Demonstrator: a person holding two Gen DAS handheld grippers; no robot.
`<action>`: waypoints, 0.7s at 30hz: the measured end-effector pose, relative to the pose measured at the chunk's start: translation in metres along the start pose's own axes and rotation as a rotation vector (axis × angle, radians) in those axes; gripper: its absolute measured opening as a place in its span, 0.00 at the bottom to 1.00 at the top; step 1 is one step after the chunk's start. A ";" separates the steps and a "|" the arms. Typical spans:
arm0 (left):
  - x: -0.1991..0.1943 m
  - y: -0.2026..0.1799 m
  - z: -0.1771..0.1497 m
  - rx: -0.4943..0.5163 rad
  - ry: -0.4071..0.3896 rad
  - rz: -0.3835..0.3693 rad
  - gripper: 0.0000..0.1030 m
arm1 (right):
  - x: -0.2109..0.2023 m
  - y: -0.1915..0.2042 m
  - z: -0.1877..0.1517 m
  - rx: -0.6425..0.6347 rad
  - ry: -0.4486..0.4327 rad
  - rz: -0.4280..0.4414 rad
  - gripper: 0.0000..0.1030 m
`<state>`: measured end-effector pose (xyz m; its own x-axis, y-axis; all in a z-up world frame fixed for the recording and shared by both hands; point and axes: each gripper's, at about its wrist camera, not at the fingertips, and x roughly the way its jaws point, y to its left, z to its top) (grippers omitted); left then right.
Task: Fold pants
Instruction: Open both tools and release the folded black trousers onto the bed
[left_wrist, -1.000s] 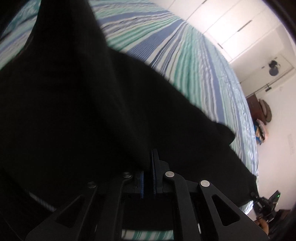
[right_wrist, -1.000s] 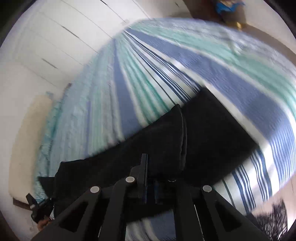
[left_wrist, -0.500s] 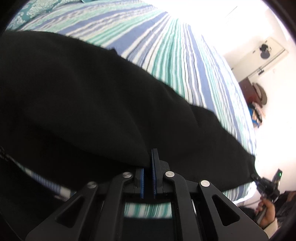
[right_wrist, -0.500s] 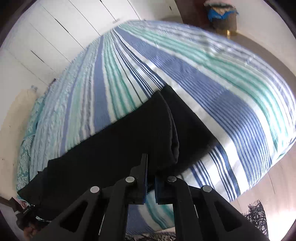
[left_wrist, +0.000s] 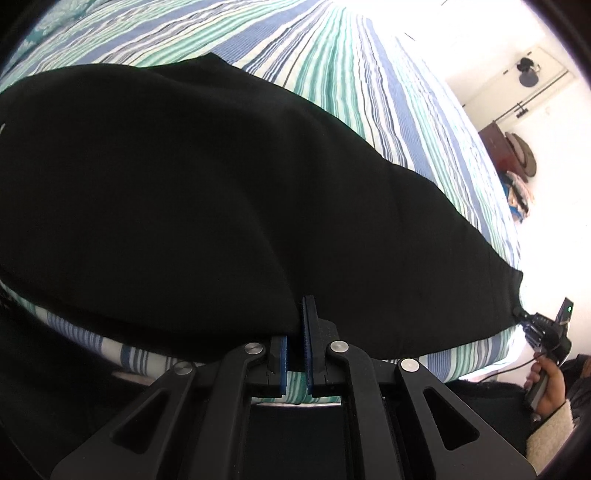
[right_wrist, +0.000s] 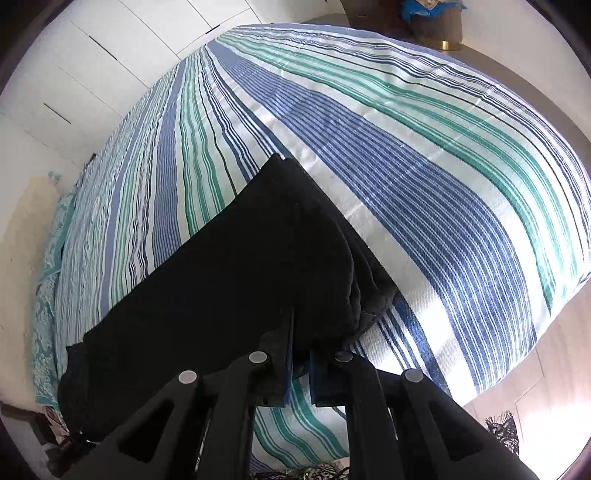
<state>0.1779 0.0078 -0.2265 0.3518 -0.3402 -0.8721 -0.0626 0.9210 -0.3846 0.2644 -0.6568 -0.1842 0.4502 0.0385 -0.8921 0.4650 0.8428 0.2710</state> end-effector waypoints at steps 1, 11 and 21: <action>-0.001 0.000 0.000 0.003 0.001 0.002 0.05 | -0.001 0.000 0.000 -0.004 0.000 -0.003 0.06; -0.020 0.009 -0.028 0.002 0.108 0.068 0.52 | -0.035 0.006 -0.009 -0.042 -0.054 -0.073 0.80; -0.060 -0.021 0.023 0.230 -0.193 0.159 0.70 | -0.082 0.085 -0.052 -0.251 -0.231 -0.204 0.90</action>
<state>0.1795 0.0130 -0.1586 0.5260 -0.1666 -0.8340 0.0736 0.9859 -0.1505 0.2273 -0.5598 -0.1070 0.5405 -0.2411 -0.8061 0.3746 0.9268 -0.0261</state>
